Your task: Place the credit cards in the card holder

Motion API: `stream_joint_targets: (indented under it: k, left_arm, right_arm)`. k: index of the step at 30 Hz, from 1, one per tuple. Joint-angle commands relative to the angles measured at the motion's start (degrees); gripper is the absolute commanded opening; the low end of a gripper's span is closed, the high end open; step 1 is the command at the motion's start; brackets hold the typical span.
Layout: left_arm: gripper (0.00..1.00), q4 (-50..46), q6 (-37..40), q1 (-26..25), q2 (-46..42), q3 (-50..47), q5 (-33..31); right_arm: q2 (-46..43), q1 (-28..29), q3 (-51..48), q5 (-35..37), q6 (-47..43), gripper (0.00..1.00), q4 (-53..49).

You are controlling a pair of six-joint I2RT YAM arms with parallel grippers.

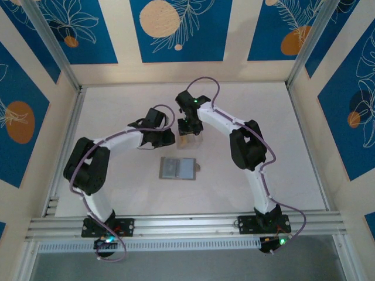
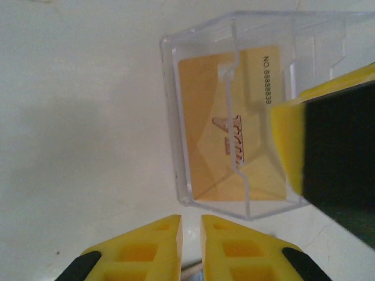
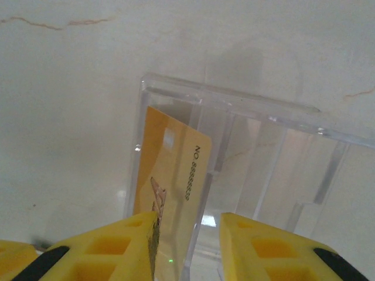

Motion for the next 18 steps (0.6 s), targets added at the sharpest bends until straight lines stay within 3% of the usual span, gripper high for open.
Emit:
stream_joint_targets:
  k: [1,9,18]
  left_arm:
    - [0.15,-0.1,-0.9,0.6,0.9,1.4,1.2]
    - [0.15,0.1,-1.0,0.6,1.3,1.4,1.3]
    - [0.14,0.6,-2.7,1.2,-0.3,0.0,-0.4]
  right_arm:
    - [1.7,0.3,1.6,0.3,1.1,0.34,-1.4]
    - [2.9,0.7,1.4,-0.4,1.1,0.34,-0.6]
    - [2.9,1.9,-0.9,4.5,1.3,0.33,0.0]
